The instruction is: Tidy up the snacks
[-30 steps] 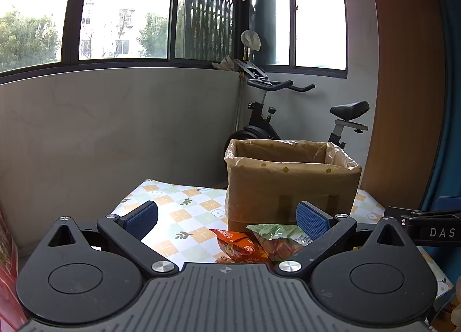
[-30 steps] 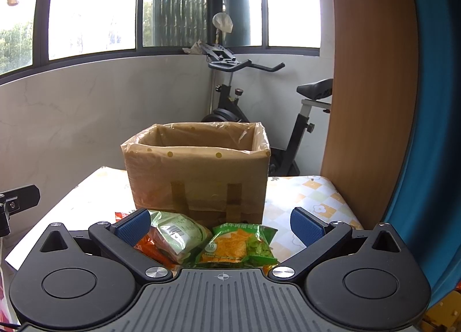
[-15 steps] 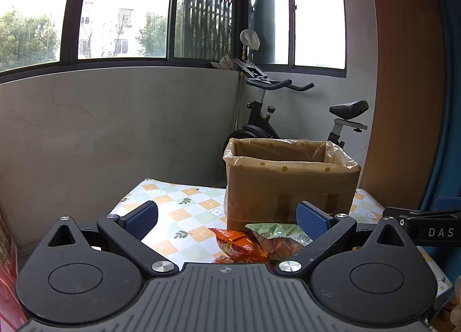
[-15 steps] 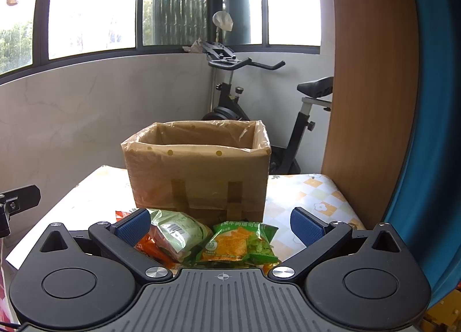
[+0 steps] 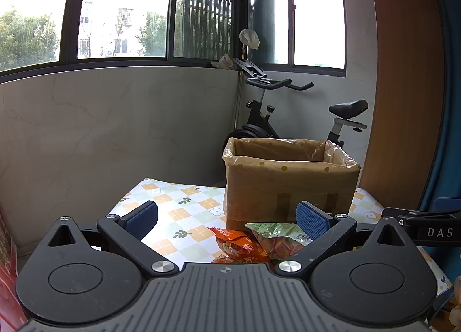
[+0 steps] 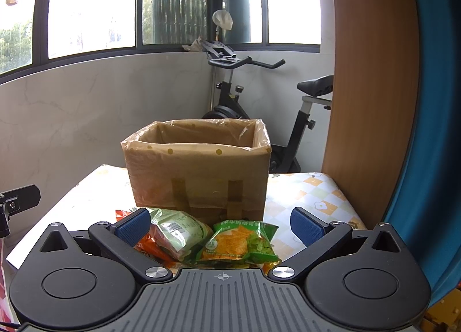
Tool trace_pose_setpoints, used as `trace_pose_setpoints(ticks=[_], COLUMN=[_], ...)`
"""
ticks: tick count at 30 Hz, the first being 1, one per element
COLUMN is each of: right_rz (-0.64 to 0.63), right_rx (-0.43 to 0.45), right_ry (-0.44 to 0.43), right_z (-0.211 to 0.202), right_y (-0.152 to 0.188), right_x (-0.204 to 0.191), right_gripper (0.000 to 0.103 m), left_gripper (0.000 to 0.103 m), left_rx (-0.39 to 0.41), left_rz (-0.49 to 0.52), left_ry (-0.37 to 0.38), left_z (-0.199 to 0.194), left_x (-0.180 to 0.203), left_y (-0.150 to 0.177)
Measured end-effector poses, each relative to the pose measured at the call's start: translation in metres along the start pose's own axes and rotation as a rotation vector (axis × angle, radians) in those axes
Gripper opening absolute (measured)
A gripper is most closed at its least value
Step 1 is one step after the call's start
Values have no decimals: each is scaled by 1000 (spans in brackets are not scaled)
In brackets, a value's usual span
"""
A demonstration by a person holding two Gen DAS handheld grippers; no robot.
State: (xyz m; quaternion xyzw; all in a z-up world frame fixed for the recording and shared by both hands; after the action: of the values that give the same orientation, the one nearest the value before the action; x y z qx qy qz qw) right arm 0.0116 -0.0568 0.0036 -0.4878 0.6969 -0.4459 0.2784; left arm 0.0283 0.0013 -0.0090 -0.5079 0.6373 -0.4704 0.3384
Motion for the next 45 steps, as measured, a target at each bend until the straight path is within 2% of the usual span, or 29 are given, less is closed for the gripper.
trace_pose_setpoints(ticks=[14, 17, 20, 24, 30, 37, 45], right_rz=[16, 67, 157, 197, 214, 199, 207], right_rx=[1, 47, 130, 141, 43, -104, -264], right_ry=[-8, -24, -50, -44, -24, 18, -43], right_z=[1, 3, 10, 35, 75, 118, 162], right_y=[1, -1, -1, 6, 34, 82, 120], right_x=[3, 13, 30, 44, 53, 57, 49], right_gripper=[103, 103, 103, 103, 103, 103, 101], left_gripper=[103, 103, 103, 103, 103, 102, 101], left_rx=[-5, 2, 20, -1, -48, -133, -198], left_rz=[-3, -27, -23, 1, -40, -37, -72], left_ry=[-9, 1, -33, -67, -53, -34, 3], left_z=[1, 3, 9, 27, 59, 97, 129], left_x=[-1, -8, -17, -27, -41, -45, -54], left_y=[1, -2, -4, -1, 19, 54, 82])
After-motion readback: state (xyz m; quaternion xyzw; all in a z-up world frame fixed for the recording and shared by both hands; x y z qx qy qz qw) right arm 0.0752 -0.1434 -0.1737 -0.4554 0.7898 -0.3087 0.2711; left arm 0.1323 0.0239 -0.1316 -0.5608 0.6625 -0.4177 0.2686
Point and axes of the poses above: each gripper's, at about its wrist camera, not at the fingertips, and z roughly the way its jaws point, x to its right, y to its underside, the point moved 3 cm from there along z, roughly the way its jaws point, and after that the axes turned 12 degrees about y, right-handed, at the moved point
